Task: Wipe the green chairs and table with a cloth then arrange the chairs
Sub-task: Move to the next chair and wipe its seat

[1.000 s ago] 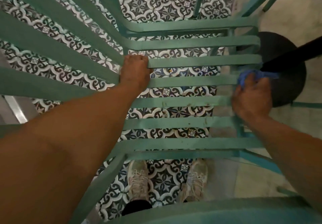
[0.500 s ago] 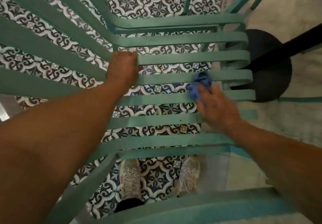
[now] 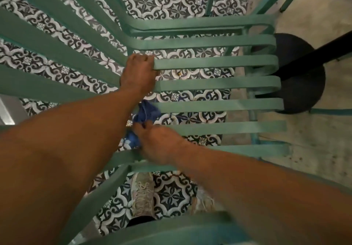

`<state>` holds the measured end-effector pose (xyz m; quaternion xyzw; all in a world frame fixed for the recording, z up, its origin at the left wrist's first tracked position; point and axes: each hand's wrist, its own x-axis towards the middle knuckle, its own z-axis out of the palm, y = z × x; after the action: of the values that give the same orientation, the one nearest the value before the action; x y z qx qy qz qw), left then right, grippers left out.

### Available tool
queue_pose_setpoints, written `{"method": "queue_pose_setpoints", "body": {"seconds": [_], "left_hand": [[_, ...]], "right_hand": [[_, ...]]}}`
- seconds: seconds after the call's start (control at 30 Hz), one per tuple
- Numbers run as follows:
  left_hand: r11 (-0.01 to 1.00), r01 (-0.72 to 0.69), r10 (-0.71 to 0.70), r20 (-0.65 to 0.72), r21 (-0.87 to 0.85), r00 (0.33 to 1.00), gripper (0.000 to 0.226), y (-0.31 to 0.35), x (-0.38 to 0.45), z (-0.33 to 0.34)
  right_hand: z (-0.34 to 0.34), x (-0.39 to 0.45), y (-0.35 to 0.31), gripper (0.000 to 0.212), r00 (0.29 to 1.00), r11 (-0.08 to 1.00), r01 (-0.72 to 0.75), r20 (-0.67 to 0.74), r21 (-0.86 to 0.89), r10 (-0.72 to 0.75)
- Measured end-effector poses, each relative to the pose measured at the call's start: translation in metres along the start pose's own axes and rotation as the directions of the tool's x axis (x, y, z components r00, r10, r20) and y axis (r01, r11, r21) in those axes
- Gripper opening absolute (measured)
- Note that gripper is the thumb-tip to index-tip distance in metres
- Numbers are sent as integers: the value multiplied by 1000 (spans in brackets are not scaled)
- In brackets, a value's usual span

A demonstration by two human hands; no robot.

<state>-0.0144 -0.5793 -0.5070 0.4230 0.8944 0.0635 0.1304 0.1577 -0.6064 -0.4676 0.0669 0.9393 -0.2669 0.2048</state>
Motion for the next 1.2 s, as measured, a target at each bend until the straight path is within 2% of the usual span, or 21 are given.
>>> {"method": "queue_pose_setpoints", "body": {"seconds": [0.07,0.17,0.23,0.3,0.33,0.43,0.5,0.53,0.57,0.63,0.67,0.7,0.77,0.83,0.9,0.93,0.97,1.03,1.1,1.13,1.2], "left_hand": [[1000,18,-18,-10,-11,1000,36,0,0,0],[1000,28,-28,-22,2,999,34,0,-1,-1],[1000,25,-25,-29,6,999,34,0,-1,-1],[1000,23,-23,-28,0,999,34,1,-1,-1],[1000,25,-25,-31,-3,999,34,1,-1,0],[1000,21,-21,-31,0,999,34,2,-1,-1],[1000,15,-14,-22,23,1000,36,2,-1,-1],[1000,12,-12,-10,23,1000,38,1,-1,0],[1000,8,-8,-16,18,1000,39,1,0,1],[1000,0,1,-36,21,999,36,0,-1,2],[1000,0,1,-29,26,1000,33,-2,-3,2],[1000,4,-3,-30,22,1000,31,-2,-3,2],[1000,13,-12,-34,17,999,32,1,-3,-1],[1000,26,-26,-20,10,999,37,1,-3,-3],[999,28,-28,-18,24,999,39,2,-4,-3],[999,21,-20,-24,30,1000,39,3,-4,-4],[999,15,-14,-28,33,1000,39,4,-3,-4],[1000,12,-12,-31,24,999,40,6,-3,-6],[1000,10,-10,-31,6,999,41,7,-3,-7],[1000,14,-14,-30,3,999,42,6,-3,-6],[1000,21,-21,-20,6,1000,42,5,-3,-5]], "right_hand": [[-11,-48,53,47,998,998,-9,57,-55,12],[-32,-139,145,45,958,929,-285,-50,-235,282],[-51,-182,178,39,808,777,-589,-161,-223,567],[-53,-193,190,37,655,640,-755,-218,-144,724],[-52,-185,186,37,663,655,-745,-234,-123,711],[-33,-110,124,21,885,890,-453,-140,-42,444],[-12,-49,47,24,980,980,-199,-23,22,200],[-5,-24,6,28,996,996,-76,52,50,74],[1,-10,-19,32,994,997,-6,111,70,-1],[0,-5,-27,39,991,995,77,103,62,-83],[-2,-20,-12,43,989,992,124,79,38,-127],[-6,-43,14,47,975,981,194,118,-29,-189],[-14,-107,83,51,927,957,254,318,-142,-199],[-27,-177,147,49,929,962,131,368,-241,-35],[-56,-221,175,44,952,966,-190,209,-173,225],[-59,-227,183,41,955,953,-256,112,-163,275],[-58,-225,184,40,957,949,-256,89,-185,276],[-43,-194,165,38,995,966,-36,82,-256,59],[-15,-139,122,35,968,924,247,109,-292,-224],[-1,-107,96,35,939,894,341,67,-291,-337],[14,-43,40,37,907,881,410,2,-238,-421]]}}
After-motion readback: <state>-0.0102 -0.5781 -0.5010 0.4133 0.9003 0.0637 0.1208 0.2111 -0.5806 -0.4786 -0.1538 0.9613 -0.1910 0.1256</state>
